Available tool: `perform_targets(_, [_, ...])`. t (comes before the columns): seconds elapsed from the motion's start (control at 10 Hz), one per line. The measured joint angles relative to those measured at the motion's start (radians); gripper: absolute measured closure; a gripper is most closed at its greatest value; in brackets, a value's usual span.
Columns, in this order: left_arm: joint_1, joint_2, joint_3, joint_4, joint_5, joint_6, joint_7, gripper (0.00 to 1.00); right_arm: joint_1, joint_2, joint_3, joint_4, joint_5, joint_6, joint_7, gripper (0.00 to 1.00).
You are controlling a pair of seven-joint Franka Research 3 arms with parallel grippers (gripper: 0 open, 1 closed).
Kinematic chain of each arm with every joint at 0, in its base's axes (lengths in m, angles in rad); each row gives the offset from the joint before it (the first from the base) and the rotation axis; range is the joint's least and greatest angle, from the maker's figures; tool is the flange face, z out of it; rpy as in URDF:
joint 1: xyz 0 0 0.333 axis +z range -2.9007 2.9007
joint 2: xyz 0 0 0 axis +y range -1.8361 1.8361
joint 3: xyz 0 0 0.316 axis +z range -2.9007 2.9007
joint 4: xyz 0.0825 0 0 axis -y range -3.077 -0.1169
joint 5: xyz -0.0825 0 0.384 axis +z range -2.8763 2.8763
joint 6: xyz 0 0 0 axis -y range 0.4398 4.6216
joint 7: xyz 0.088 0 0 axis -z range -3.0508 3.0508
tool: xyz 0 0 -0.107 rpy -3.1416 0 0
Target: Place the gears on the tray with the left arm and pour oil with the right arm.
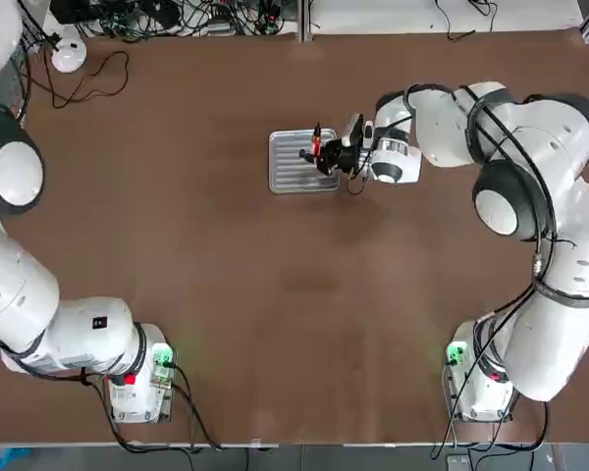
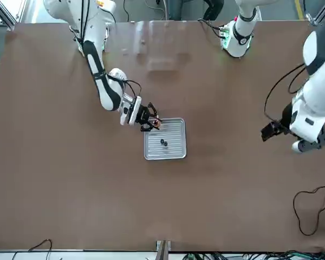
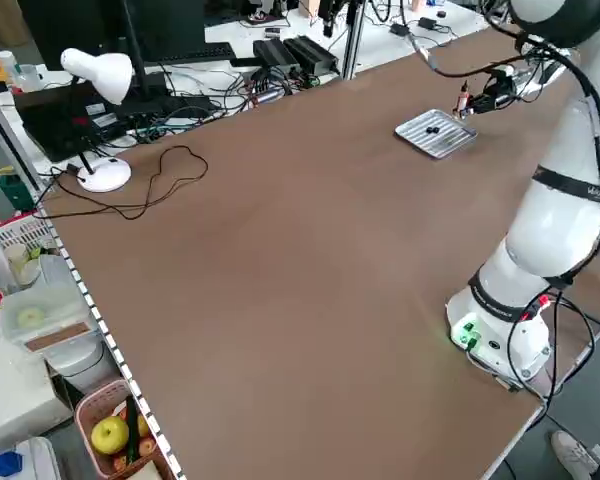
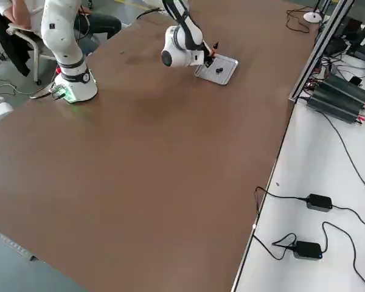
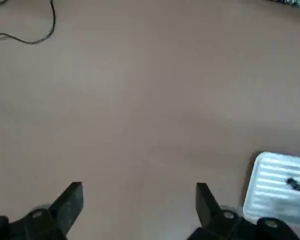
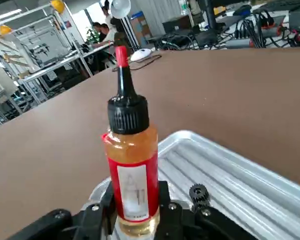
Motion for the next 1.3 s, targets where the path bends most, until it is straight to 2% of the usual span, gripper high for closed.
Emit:
perform_targets(0.2, [-0.021, -0.081, 0.101, -0.002, -0.08, -0.133, 0.122, 0.0, 0.027, -0.001, 0.0, 0.025, 0.005, 0.057, 0.085, 0.64])
perform_targets(0.3, [-0.038, -0.109, 0.15, -0.004, -0.096, -0.148, 0.158, 0.0, 0.035, -0.001, 0.0, 0.033, 0.005, 0.06, 0.13, 0.64])
perform_targets(0.4, [-0.062, -0.12, 0.168, -0.006, -0.088, -0.147, 0.175, 0.0, 0.039, -0.001, 0.0, 0.039, 0.006, 0.06, 0.175, 0.64])
perform_targets(0.7, [-0.136, -0.104, 0.161, -0.026, -0.036, -0.08, 0.176, 0.0, 0.043, -0.001, 0.001, 0.047, 0.006, 0.046, 0.324, 0.65])
perform_targets(1.0, [-0.127, -0.064, 0.162, -0.027, -0.052, -0.065, 0.203, 0.0, 0.055, 0.012, 0.014, 0.047, 0.007, -0.018, 0.504, 0.65])
perform_targets(1.3, [-0.123, -0.062, 0.164, -0.025, -0.053, -0.056, 0.221, 0.0, 0.058, 0.019, 0.028, 0.047, 0.007, -0.056, 0.708, 0.65])
